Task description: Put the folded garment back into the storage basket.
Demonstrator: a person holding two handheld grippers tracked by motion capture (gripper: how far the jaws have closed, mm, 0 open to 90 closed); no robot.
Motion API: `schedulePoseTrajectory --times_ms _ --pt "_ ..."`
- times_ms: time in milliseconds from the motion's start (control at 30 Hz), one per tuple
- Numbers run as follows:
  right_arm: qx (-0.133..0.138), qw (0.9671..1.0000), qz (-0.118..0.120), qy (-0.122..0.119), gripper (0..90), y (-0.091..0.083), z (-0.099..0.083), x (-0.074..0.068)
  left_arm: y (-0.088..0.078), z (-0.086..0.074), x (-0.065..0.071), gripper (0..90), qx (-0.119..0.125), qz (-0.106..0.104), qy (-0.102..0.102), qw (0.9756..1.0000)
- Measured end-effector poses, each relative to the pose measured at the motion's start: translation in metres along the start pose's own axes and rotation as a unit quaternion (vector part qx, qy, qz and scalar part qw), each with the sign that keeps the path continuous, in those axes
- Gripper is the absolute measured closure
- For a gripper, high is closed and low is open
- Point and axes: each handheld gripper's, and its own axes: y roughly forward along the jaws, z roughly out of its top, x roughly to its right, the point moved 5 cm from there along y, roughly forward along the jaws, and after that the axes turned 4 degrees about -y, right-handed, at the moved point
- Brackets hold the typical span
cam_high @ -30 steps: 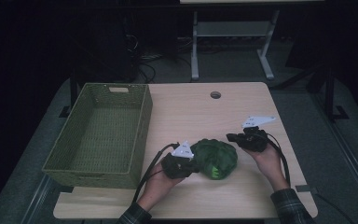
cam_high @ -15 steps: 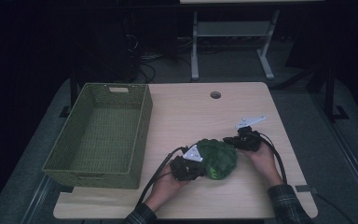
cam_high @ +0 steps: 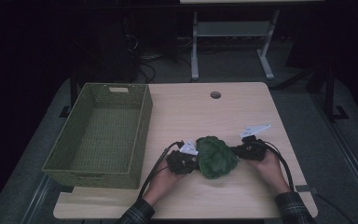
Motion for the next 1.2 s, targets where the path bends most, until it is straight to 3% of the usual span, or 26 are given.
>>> schedulePoseTrajectory --times_ms 100,400,600,700,900,1067,1200 --pt "0.002 0.9999 0.008 -0.008 90.0 -0.004 -0.004 -0.012 -0.003 -0.002 -0.003 89.8 -0.006 -0.003 0.005 1.0" --pt "-0.019 0.9992 0.028 -0.02 90.0 -0.008 -0.018 -0.042 -0.011 -0.006 -0.011 89.7 0.01 -0.005 -0.007 0.9999" --pt "-0.026 0.9988 0.025 -0.032 89.9 -0.009 -0.023 -0.054 -0.013 -0.006 -0.016 89.7 0.011 -0.002 -0.007 0.9999" --pt "-0.023 0.9992 0.01 -0.031 87.6 -0.012 -0.022 -0.054 -0.016 -0.006 -0.017 89.1 0.012 0.0 -0.008 0.9999" --pt "0.001 0.9987 -0.051 0.001 61.4 -0.023 -0.031 -0.038 -0.029 -0.003 -0.017 77.9 0.006 -0.002 -0.003 1.0" --pt "0.011 0.9938 -0.108 0.021 41.2 -0.033 -0.045 -0.023 -0.04 0.001 -0.014 67.3 0.003 0.0 0.002 1.0" --pt "0.005 0.9891 -0.14 0.044 26.6 -0.036 -0.053 -0.009 -0.051 0.002 -0.015 51.2 -0.012 0.003 0.0 0.9999"
